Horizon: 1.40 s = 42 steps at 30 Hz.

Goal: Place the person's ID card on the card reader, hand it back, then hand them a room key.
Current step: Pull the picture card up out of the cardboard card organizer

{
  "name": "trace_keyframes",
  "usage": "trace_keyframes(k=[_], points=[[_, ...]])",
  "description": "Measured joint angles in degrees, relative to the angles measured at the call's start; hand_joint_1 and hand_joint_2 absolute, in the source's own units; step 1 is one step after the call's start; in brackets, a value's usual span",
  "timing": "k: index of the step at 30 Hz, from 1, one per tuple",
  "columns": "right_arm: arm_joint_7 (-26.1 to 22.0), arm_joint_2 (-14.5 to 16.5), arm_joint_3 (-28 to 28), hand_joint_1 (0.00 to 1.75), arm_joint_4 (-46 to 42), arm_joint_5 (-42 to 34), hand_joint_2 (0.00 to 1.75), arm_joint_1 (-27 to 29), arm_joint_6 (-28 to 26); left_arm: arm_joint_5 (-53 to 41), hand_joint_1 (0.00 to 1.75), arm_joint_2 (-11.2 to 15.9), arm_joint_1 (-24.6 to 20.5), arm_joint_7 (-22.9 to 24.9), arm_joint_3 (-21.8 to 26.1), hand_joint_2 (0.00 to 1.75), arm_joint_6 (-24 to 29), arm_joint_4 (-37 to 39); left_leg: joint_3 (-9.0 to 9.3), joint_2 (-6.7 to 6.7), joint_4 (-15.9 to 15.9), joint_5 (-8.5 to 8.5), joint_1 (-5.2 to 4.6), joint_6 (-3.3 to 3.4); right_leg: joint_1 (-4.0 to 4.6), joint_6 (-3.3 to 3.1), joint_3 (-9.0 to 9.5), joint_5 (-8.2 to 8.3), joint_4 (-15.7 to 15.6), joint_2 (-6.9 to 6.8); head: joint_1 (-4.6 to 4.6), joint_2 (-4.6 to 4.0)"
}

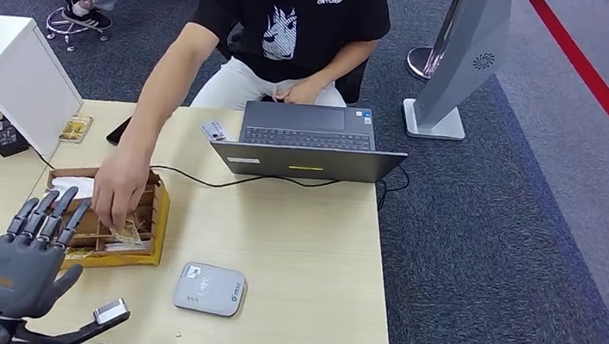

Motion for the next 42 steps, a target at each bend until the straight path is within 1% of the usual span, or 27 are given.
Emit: trace_keyframes(k=[5, 9, 13, 18, 24, 31, 42], points=[[0.0, -0.1, -0.1, 0.00, 0.0, 0.3, 1.75, 0.0, 0.0, -1.8, 0.00, 1.6, 1.0, 1.9, -0.7, 1.75, -0.8, 1.7, 0.00, -0.01, 0.0, 0.00, 0.00, 0.00, 0.00, 0.00, 0.03, 0.01, 0.0, -0.01, 0.01, 0.00], [0.0, -0.1, -0.1, 0.00, 0.0, 1.0, 1.75, -0.1, 0.3, -2.1, 0.00, 3.2, 1.4, 3.7, -0.8, 1.75, -0.7, 5.4, 0.00, -0.01, 0.0, 0.00, 0.01, 0.00, 0.00, 0.00, 0.03, 0.00, 0.0, -0.01, 0.00, 0.00], [0.0, -0.1, -0.1, 0.00, 0.0, 1.1, 1.75, -0.1, 0.8, -2.6, 0.00, 4.5, 2.0, 4.5, -0.7, 1.75, 0.3, 8.1, -0.01, -0.02, 0.0, 0.00, 0.01, 0.00, 0.01, 0.00, 0.03, 0.00, 0.0, -0.02, 0.01, 0.00], [-0.1, -0.1, -0.1, 0.00, 0.0, 1.1, 1.75, -0.2, 0.8, -3.2, 0.00, 5.6, 2.3, 4.8, 0.5, 1.75, 1.0, 9.9, -0.02, -0.03, 0.0, 0.00, 0.01, 0.00, 0.00, 0.00, 0.03, 0.00, 0.0, -0.05, 0.00, 0.00], [-0.1, -0.1, -0.1, 0.00, 0.0, 1.1, 1.75, -0.2, 0.9, -3.1, 0.00, 6.0, 2.7, 4.8, 1.2, 1.75, 1.2, 10.6, -0.01, -0.04, 0.0, 0.00, 0.01, 0.00, 0.00, 0.00, 0.04, 0.00, 0.0, -0.06, 0.00, 0.00], [-0.2, -0.1, -0.1, 0.00, 0.0, 1.2, 1.75, -0.2, 0.9, -3.3, 0.00, 5.6, 2.5, 4.6, 2.1, 1.75, 1.1, 11.3, -0.01, -0.04, 0.0, 0.01, 0.01, 0.00, 0.00, 0.00, 0.03, 0.00, 0.0, -0.06, 0.00, 0.00], [-0.3, -0.1, -0.1, 0.00, 0.0, 1.3, 1.75, -0.3, 0.9, -3.3, 0.00, 5.3, 2.1, 4.4, 2.2, 1.75, 1.3, 11.8, -0.01, -0.04, 0.0, 0.01, 0.01, 0.00, 0.00, 0.00, 0.03, 0.00, 0.0, -0.06, 0.01, 0.00]])
